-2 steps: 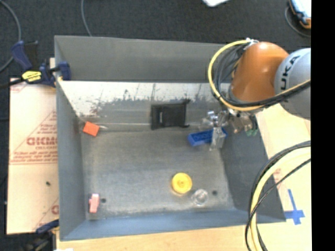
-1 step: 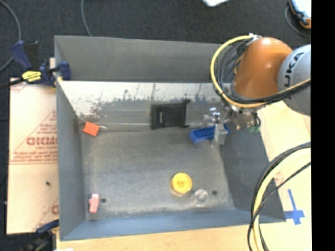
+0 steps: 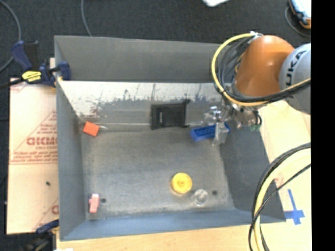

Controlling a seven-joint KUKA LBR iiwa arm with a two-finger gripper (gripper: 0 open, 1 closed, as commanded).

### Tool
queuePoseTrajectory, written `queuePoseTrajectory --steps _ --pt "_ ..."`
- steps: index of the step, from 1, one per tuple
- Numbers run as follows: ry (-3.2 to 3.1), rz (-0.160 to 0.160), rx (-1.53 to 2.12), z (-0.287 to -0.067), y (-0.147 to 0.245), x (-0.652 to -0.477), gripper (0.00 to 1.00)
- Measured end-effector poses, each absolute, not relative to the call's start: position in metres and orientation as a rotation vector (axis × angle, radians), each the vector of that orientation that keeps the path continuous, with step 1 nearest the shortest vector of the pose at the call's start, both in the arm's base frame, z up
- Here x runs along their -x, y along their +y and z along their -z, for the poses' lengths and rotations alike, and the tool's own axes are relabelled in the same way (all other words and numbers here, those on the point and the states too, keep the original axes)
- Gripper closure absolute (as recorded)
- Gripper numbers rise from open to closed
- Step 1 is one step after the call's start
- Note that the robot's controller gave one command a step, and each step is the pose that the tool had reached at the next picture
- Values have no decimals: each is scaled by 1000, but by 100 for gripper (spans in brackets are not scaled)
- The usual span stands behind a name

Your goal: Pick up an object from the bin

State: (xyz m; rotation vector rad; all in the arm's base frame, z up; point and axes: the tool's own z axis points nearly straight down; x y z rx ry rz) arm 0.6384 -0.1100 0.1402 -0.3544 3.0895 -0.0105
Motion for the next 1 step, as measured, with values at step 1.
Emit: queuePoseTrajectory --steps 1 --pt "3091 10 354 -146 -110 -638 100"
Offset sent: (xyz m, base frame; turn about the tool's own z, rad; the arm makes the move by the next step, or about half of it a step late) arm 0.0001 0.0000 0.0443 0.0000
